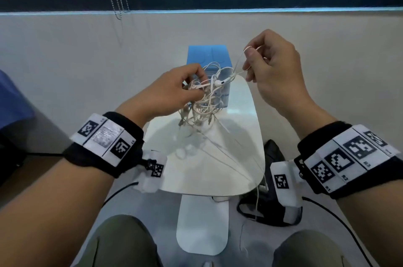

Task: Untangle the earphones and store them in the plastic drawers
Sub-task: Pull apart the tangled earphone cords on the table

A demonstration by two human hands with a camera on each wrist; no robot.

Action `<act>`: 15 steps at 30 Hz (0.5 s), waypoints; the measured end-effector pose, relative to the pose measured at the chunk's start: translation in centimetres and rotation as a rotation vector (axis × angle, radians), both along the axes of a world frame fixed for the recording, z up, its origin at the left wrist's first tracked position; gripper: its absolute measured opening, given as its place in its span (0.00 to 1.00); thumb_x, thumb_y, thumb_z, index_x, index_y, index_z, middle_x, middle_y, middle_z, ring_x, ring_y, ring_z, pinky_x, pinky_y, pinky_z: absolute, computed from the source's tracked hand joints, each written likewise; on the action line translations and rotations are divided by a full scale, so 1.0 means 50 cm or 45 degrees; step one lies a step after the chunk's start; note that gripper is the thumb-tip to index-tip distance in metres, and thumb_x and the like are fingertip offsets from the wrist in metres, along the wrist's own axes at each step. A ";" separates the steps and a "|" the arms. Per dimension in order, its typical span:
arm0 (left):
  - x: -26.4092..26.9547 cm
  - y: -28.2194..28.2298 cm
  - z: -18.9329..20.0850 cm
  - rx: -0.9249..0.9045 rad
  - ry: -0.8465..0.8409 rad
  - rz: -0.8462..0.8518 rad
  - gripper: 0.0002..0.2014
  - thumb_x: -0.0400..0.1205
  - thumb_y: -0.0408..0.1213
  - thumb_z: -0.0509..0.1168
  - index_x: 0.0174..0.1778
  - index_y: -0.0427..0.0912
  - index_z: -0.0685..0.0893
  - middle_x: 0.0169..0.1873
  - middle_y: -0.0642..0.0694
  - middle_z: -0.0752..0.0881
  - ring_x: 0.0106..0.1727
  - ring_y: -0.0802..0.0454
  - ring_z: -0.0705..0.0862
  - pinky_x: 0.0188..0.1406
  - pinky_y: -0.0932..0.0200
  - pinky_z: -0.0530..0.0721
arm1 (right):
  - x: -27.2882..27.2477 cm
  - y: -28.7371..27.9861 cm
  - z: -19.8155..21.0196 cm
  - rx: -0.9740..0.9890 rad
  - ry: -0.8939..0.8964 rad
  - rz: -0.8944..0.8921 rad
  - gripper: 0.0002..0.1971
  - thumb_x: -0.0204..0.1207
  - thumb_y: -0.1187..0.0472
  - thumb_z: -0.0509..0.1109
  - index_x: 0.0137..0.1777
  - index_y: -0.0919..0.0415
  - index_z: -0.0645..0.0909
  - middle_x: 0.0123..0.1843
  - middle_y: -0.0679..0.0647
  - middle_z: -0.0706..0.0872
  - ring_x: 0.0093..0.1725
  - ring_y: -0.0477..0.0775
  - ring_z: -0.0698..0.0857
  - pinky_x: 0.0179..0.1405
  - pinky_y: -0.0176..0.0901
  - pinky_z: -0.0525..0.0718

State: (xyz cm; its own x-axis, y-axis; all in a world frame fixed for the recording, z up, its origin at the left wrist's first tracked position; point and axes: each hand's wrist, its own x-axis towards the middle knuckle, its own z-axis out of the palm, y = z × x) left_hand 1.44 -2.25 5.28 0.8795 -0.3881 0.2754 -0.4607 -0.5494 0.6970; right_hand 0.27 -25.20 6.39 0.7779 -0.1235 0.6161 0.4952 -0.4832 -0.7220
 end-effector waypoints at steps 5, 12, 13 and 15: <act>-0.012 0.004 -0.004 0.233 -0.146 0.063 0.09 0.81 0.29 0.69 0.50 0.50 0.87 0.38 0.55 0.79 0.31 0.61 0.78 0.34 0.67 0.76 | -0.004 0.009 -0.034 0.475 0.195 0.288 0.05 0.89 0.67 0.64 0.51 0.64 0.79 0.44 0.64 0.92 0.40 0.58 0.93 0.37 0.41 0.86; -0.051 -0.030 -0.143 0.437 -0.092 0.027 0.11 0.81 0.32 0.71 0.55 0.50 0.89 0.41 0.53 0.73 0.41 0.52 0.76 0.48 0.51 0.77 | -0.020 0.010 -0.156 0.349 0.425 0.276 0.08 0.89 0.65 0.65 0.47 0.61 0.78 0.43 0.58 0.93 0.42 0.55 0.94 0.40 0.41 0.87; -0.057 -0.034 -0.157 0.429 -0.064 0.025 0.11 0.81 0.32 0.71 0.56 0.51 0.89 0.42 0.52 0.73 0.42 0.51 0.76 0.50 0.49 0.78 | -0.024 0.007 -0.170 0.282 0.445 0.255 0.08 0.89 0.64 0.65 0.47 0.60 0.79 0.44 0.58 0.93 0.43 0.55 0.94 0.42 0.42 0.88; -0.067 -0.042 -0.177 0.401 -0.039 0.032 0.11 0.82 0.32 0.71 0.56 0.52 0.89 0.43 0.52 0.73 0.43 0.50 0.77 0.51 0.48 0.79 | -0.032 0.000 -0.193 0.165 0.480 0.226 0.08 0.88 0.64 0.66 0.46 0.60 0.80 0.45 0.57 0.93 0.45 0.52 0.94 0.46 0.44 0.90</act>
State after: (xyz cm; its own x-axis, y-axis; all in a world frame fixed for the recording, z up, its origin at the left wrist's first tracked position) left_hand -1.90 -4.34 -3.58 0.8830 -0.4369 0.1718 -0.4626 -0.7475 0.4767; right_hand -1.32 -25.20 -3.24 0.9617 -0.0251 0.2728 0.2522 -0.3079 -0.9174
